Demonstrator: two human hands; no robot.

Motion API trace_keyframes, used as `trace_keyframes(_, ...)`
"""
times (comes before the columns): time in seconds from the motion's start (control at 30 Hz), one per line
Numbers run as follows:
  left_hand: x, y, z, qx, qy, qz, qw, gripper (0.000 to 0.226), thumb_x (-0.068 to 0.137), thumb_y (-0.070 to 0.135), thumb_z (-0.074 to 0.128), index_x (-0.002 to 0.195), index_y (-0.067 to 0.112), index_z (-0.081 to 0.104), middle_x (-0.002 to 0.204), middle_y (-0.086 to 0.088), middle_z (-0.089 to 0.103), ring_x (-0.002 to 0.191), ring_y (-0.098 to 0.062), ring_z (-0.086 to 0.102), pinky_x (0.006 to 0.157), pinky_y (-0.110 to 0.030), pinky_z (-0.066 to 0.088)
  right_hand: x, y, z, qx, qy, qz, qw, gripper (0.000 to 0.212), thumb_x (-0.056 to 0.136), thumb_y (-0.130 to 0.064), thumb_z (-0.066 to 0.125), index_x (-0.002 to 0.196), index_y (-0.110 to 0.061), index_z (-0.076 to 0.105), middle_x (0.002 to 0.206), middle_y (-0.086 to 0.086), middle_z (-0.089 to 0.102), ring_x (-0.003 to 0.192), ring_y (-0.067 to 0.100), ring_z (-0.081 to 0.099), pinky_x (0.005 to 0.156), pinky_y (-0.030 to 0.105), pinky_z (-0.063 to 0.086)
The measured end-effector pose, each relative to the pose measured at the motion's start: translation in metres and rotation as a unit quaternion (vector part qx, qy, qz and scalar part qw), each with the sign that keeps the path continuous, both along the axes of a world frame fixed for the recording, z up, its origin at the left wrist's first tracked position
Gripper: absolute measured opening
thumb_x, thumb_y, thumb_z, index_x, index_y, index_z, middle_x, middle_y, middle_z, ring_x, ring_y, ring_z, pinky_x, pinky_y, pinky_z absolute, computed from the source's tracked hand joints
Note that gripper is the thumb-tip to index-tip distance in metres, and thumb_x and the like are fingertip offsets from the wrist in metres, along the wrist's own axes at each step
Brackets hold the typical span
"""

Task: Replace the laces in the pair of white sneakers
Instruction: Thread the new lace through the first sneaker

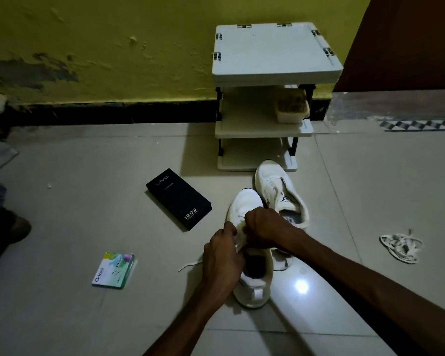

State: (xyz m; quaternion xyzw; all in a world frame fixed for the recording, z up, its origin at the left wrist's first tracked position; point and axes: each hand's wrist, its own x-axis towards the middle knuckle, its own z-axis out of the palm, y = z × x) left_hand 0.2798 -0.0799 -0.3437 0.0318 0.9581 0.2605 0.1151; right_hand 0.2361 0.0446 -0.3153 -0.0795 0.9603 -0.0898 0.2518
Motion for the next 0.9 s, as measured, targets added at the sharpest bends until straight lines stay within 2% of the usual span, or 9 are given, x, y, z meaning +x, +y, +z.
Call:
trace_keyframes(0.07,0.0,0.001,0.002,-0.003,0.004,-0.003,1.0,0.038,0.085,0.013,0.066,0.119,0.019,0.05,0.118,-0.002,0.061,0.106,-0.023,0.06,0.086,-0.026,0.046,0.003,0.001,-0.004,0.012,-0.003,0.032,0.999,0.024,0.092,-0.027,0.057,0.079,-0.018,0.038,0.118,0.017,0.059,0.107,0.033,0.058,0.073,0.03,0.037)
trace_keyframes(0.13,0.0,0.0,0.002,0.001,0.007,-0.002,1.0,0.036,0.085,0.014,0.066,0.117,0.018,0.05,0.115,-0.003,0.062,0.105,-0.022,0.06,0.084,-0.026,0.045,0.003,0.002,-0.008,0.009,-0.005,0.033,0.999,0.014,0.092,-0.028,0.059,0.093,-0.018,0.049,0.118,0.017,0.059,0.106,0.033,0.059,0.073,0.03,0.038)
trace_keyframes(0.2,0.001,0.0,0.003,0.011,0.008,0.001,1.0,0.034,0.085,0.015,0.067,0.115,0.018,0.051,0.113,-0.003,0.063,0.102,-0.023,0.061,0.083,-0.027,0.046,0.003,0.004,-0.008,0.004,-0.011,0.023,1.0,0.019,0.09,-0.031,0.061,0.097,-0.013,0.059,0.116,0.016,0.061,0.104,0.031,0.06,0.071,0.029,0.039)
trace_keyframes(0.33,0.003,-0.002,0.002,0.024,0.018,0.012,0.999,0.034,0.084,0.022,0.071,0.11,0.017,0.05,0.109,-0.005,0.064,0.098,-0.024,0.063,0.081,-0.03,0.05,0.01,0.014,-0.003,0.009,-0.001,-0.019,1.0,0.028,0.095,-0.026,0.053,0.107,-0.001,0.06,0.112,0.016,0.063,0.105,0.029,0.06,0.075,0.031,0.043)
trace_keyframes(0.47,0.006,-0.001,0.0,0.018,0.038,-0.001,0.999,0.033,0.085,0.024,0.072,0.111,0.017,0.052,0.112,-0.004,0.065,0.099,-0.023,0.063,0.083,-0.03,0.05,0.008,0.025,0.003,-0.031,0.033,-0.063,0.997,0.019,0.091,-0.014,0.052,0.078,-0.002,0.057,0.078,0.012,0.06,0.082,0.029,0.062,0.055,0.028,0.043)
trace_keyframes(0.57,0.006,0.001,0.0,0.013,0.037,0.003,0.999,0.032,0.086,0.024,0.07,0.111,0.019,0.052,0.112,-0.001,0.064,0.099,-0.02,0.062,0.083,-0.027,0.047,0.004,0.019,0.008,-0.069,0.067,-0.067,0.993,0.016,0.086,-0.015,0.059,0.088,-0.005,0.072,0.086,0.013,0.07,0.082,0.029,0.066,0.071,0.038,0.055)
trace_keyframes(0.7,0.005,0.001,0.0,0.007,0.016,0.015,1.0,0.034,0.086,0.017,0.069,0.116,0.019,0.053,0.117,0.0,0.063,0.105,-0.021,0.061,0.087,-0.027,0.047,0.002,0.003,0.012,-0.016,0.105,-0.026,0.994,0.015,0.086,-0.018,0.061,0.084,-0.006,0.068,0.066,0.006,0.053,0.069,0.025,0.056,0.059,0.025,0.039)
trace_keyframes(0.8,0.004,0.0,-0.001,0.011,0.003,0.02,1.0,0.033,0.083,0.007,0.068,0.112,0.016,0.054,0.114,-0.002,0.064,0.103,-0.024,0.062,0.087,-0.03,0.048,0.001,-0.005,0.014,0.005,0.132,0.023,0.991,0.011,0.085,-0.012,0.059,0.087,-0.007,0.068,0.075,0.008,0.053,0.074,0.028,0.057,0.056,0.023,0.032)
trace_keyframes(0.9,0.002,0.002,0.001,0.003,0.004,0.024,1.0,0.03,0.084,0.004,0.062,0.111,0.015,0.055,0.112,-0.004,0.064,0.103,-0.027,0.061,0.086,-0.032,0.047,0.001,-0.01,0.02,0.031,0.122,0.066,0.99,0.016,0.091,-0.012,0.054,0.104,-0.005,0.06,0.102,0.016,0.06,0.096,0.032,0.061,0.067,0.028,0.033)
